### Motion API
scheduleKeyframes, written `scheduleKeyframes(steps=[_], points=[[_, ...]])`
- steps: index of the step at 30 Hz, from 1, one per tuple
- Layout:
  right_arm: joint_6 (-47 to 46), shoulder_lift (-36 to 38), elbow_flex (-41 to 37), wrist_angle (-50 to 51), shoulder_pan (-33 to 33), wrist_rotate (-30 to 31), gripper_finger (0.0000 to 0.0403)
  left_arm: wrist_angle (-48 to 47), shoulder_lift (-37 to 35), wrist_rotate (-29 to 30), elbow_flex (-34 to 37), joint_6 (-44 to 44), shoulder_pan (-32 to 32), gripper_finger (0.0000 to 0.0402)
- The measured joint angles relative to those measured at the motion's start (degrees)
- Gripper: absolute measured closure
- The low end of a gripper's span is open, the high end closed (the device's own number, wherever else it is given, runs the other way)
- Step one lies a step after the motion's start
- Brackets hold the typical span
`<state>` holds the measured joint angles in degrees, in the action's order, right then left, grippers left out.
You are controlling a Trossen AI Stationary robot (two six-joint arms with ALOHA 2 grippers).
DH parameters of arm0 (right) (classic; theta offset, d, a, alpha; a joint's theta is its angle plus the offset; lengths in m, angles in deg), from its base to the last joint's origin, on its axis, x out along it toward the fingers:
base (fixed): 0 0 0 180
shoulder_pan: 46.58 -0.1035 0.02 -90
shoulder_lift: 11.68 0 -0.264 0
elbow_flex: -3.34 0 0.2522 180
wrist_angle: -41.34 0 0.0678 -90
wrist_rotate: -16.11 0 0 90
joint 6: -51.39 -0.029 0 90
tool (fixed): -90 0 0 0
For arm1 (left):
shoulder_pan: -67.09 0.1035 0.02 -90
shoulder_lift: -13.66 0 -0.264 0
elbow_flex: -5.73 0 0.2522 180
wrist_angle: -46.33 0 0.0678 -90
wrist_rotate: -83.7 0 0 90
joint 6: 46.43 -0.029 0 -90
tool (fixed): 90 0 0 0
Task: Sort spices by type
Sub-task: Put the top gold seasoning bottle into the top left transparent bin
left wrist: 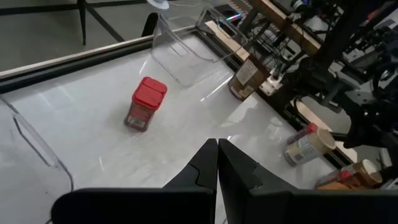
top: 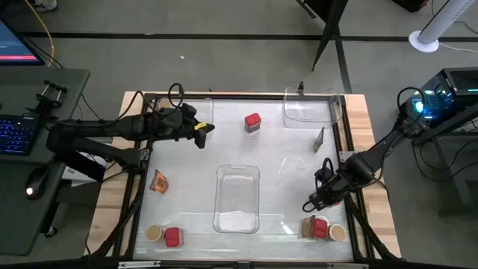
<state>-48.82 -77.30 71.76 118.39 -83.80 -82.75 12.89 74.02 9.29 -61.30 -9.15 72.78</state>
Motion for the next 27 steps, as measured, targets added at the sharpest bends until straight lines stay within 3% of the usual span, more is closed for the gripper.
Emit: scheduleKeyframes(steps=[4, 19, 27], points=[[0.0, 0.0, 1.2, 4.9, 0.0, 2.5, 0.0401, 0.1, 0.0, 0.0, 0.0, 0.0, 0.5, 0.0401], [6.7, 0.2, -4.6, 2.4, 2.5, 4.6, 0.0402, 0.2, 0.0, 0.0, 0.0, 0.6, 0.7, 0.0401], [19.0, 0.0, -5.1, 1.8, 13.4, 17.7, 0.0403, 3.9, 0.0, -4.7, 0.0, -2.7, 0.5, 0.0401]])
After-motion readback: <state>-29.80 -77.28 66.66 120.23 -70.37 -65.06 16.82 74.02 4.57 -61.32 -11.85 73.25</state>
